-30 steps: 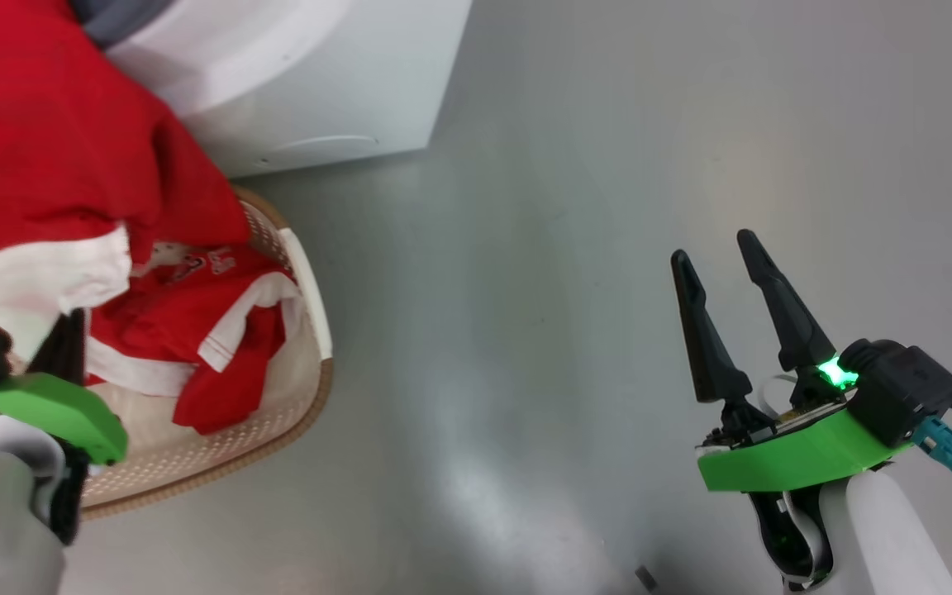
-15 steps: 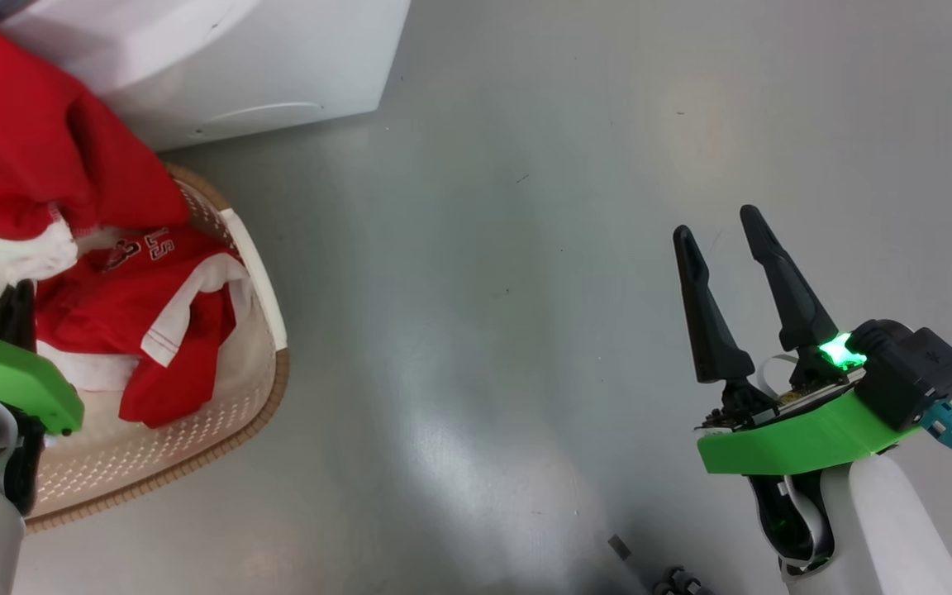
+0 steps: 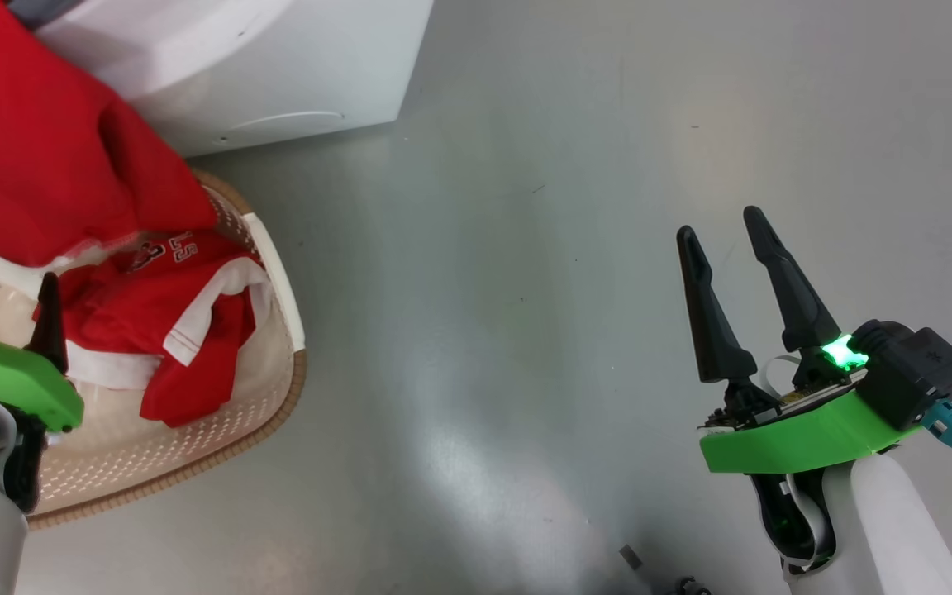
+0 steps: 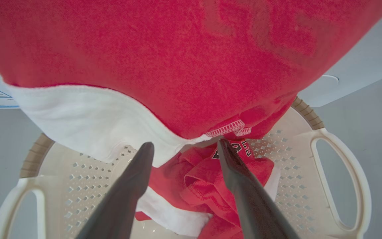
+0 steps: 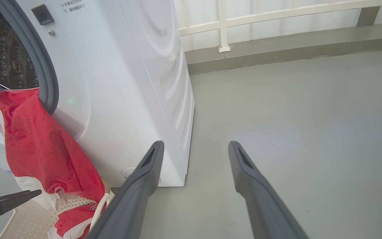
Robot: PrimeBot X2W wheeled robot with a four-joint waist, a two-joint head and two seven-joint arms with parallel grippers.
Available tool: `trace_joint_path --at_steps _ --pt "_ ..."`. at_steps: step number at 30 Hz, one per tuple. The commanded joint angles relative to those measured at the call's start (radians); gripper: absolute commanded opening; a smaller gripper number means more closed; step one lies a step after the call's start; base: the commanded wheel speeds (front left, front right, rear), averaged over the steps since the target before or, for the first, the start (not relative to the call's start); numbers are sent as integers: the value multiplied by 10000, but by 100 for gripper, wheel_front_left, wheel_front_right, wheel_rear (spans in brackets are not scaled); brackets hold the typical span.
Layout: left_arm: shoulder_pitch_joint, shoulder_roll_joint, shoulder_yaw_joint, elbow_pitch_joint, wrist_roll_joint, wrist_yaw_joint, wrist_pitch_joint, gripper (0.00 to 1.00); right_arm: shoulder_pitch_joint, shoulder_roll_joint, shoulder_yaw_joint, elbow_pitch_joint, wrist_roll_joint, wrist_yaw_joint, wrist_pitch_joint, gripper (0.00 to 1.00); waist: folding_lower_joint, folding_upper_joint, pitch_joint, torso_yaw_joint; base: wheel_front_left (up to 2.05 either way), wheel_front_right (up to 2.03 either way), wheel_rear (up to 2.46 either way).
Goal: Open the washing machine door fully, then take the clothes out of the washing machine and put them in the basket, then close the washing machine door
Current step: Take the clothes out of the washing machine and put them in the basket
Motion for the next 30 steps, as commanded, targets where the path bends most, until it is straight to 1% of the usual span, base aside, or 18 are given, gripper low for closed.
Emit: trace_joint_path --at_steps 1,7,10,14,22,24,30 --pt "-30 421 278 -136 -161 -30 -53 100 -26 26 181 -191 -97 16 -48 100 0 -1 -23 56 0 0 0" --pt "185 418 612 -1103 -287 -30 -53 100 -4 26 77 -198 -177 16 -48 100 0 -1 -134 251 0 0 0" --pt "440 462 1024 -1947 -127 -30 -53 100 2 26 2 -194 -215 16 -48 100 0 -1 -183 381 0 0 0" --pt "994 442 1664 -3158 408 -30 -53 100 30 26 -102 -198 -261 16 -48 100 0 -1 -270 580 0 0 0" --pt "2207 2 3559 -5546 1264 -31 -53 100 78 26 -274 -153 -399 16 -48 100 0 -1 -489 918 0 0 0" --pt "2529 -113 3870 -6166 1545 -31 -53 100 85 26 -302 -148 -411 16 -48 100 0 -1 -551 964 0 0 0" --pt "3487 -451 4742 -8014 1870 -31 -53 100 143 26 -304 -127 -450 16 -48 100 0 -1 -699 1004 0 0 0"
